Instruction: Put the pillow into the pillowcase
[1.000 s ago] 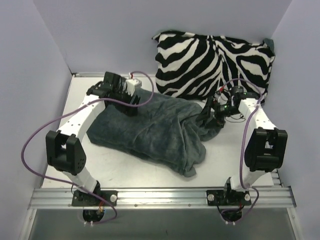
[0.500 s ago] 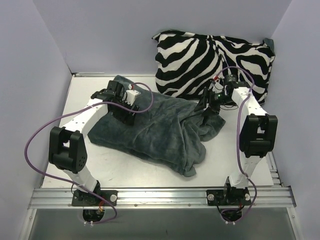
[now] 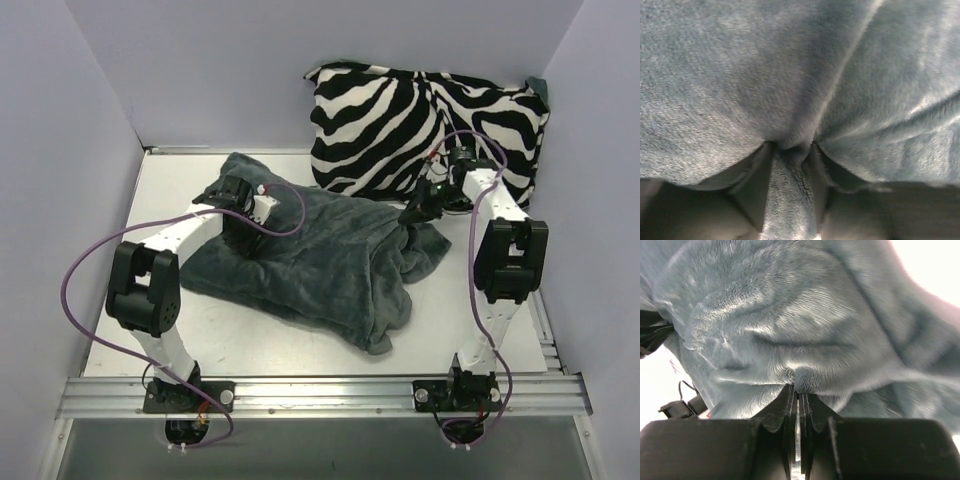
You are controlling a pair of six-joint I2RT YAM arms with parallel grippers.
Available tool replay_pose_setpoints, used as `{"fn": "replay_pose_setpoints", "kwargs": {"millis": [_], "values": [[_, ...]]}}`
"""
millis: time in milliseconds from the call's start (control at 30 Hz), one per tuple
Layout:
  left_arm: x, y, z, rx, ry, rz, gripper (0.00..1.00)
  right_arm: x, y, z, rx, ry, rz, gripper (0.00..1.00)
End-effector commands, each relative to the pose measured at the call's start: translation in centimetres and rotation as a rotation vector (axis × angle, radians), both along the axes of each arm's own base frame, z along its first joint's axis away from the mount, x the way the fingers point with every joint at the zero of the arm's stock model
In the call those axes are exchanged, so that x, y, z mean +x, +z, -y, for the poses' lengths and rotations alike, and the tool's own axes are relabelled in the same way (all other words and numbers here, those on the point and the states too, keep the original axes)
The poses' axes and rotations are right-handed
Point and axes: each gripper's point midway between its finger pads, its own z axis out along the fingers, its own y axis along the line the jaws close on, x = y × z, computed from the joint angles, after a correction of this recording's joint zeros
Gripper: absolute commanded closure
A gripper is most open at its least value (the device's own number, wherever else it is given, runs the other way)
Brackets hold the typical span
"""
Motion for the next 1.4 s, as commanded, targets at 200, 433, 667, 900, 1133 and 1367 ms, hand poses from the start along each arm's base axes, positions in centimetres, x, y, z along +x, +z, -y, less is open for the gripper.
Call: {"fn": "replay_pose_setpoints", "kwargs": {"millis": [200, 433, 667, 900, 1133, 1367], "values": [[-2.9, -2.4, -2.9, 0.02, 0.05, -0.124, 0.81, 8.6, 4.4, 8.3, -0.041, -0.202, 0.198, 1.0], [-3.3, 6.1, 1.0, -0.368, 0.063, -0.036, 0.37, 10.7, 8.6, -1.8, 0.129, 0.035, 0.356, 0.96], [-3.5, 9.8, -6.7, -0.323, 0.177, 0.053, 0.18, 3.3, 9.4, -2.4, -0.045, 0.192, 0.335, 0.11], [-6.9, 6.4, -18.3, -0.142, 0.067, -0.037, 0.03, -13.5, 6.7, 1.4, -0.218, 0.437, 0.114, 0.01], [-3.7, 2.1, -18.4, -0.157, -0.129, -0.01, 0.02, -22.6, 1.2, 0.2, -0.373, 0.744, -0.017, 0.02], [-4.8, -1.7, -17.0, -0.107, -0.457, 0.115, 0.03, -22.6, -3.9, 2.3, -0.588, 0.82, 0.092, 0.0]]}}
